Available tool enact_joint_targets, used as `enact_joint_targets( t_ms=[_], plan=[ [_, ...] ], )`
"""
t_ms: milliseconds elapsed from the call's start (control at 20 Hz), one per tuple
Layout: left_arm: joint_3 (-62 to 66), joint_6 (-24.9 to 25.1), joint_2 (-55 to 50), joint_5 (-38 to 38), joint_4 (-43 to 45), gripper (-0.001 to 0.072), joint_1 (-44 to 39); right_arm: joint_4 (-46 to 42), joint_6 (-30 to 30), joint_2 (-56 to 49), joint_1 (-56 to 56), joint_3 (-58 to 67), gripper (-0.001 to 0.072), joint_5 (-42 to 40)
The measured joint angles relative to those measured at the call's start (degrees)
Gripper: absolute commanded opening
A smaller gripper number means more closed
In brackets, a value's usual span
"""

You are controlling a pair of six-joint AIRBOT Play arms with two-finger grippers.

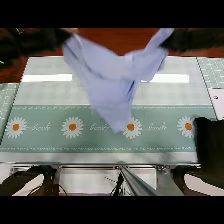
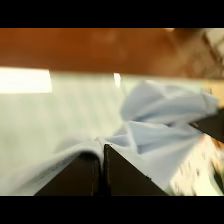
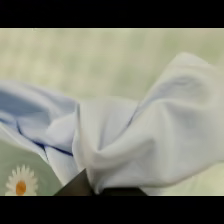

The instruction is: Fold the shirts.

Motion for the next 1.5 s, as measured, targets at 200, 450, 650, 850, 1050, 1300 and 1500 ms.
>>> enact_joint_targets(
  t_ms=[200,450,650,850,1050,1300,1500],
  plan=[
    [12.79,0.13,7.32,0.92,-0.17,0.0026,7.63,-5.31,2.97,7.13,0.0,14.86,0.0023,6.97],
    [19.28,0.13,18.36,0.96,2.91,0.0026,18.4,-11.32,4.66,22.14,0.0,13.86,0.0023,15.06],
    [20.33,0.11,25.03,-4.81,5.88,0.0026,24.02,-14.05,7.85,33.77,0.0,2.54,0.0023,20.04],
    [13.92,-2.78,27.02,-19.78,7.87,0.0026,25.81,-13.44,11.34,45.33,0.0,-22.25,0.0023,20.83],
    [-3.15,-3.98,26.21,-24.26,8.63,0.0025,24.74,-12.57,13.2,51.04,0.0,-49.48,0.0023,13.27],
    [-21.27,-0.9,17.59,-12.72,9.42,0.0025,14.4,-12.63,12.31,41.92,-0.02,-64.87,0.0023,-5.46],
    [-24.35,0.04,5.9,1.25,8.96,0.0328,4.22,-10.03,9.79,24.57,-0.07,-60.76,0.0045,-18.75]
  ],
)
